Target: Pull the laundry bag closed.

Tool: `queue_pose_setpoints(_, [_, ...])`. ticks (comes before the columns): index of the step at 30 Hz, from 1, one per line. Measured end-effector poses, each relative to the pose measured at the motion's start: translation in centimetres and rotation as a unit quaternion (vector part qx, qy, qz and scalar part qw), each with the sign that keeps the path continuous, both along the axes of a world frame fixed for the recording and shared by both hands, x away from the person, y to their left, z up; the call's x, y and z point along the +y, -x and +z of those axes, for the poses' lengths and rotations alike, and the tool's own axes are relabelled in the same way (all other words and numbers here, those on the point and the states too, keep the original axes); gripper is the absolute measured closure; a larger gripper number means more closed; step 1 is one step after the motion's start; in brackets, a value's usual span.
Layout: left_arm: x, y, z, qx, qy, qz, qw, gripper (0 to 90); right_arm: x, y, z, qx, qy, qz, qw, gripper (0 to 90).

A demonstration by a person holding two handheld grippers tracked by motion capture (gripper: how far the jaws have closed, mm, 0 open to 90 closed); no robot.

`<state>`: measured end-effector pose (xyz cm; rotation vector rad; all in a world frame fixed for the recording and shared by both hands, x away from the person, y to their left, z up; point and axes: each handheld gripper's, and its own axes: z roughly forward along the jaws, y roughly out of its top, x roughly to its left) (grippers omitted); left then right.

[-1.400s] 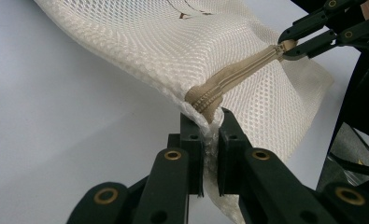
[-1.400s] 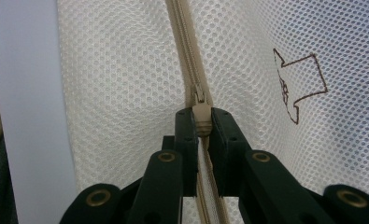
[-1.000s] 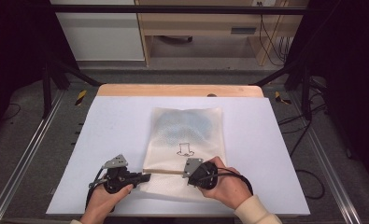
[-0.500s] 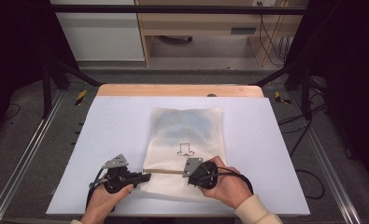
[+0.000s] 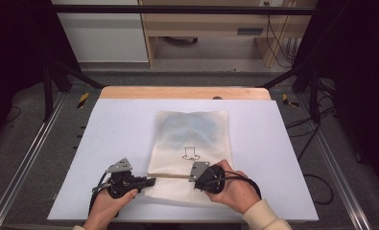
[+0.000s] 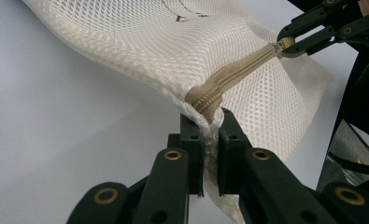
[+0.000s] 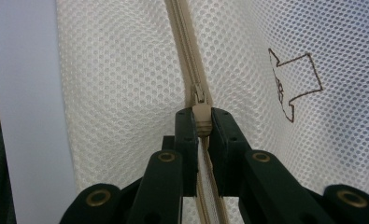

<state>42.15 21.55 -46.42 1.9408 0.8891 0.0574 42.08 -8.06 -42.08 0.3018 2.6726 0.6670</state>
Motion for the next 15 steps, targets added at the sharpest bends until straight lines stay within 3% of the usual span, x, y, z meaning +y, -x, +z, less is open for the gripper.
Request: queue_pose_setpoints(15, [0.0,0.0,0.0,-0.001,-0.002,-0.001,1.0000,83.5,-1.7,0.2,0.2,-0.002,0.001,-0.014,0.9999,82.0])
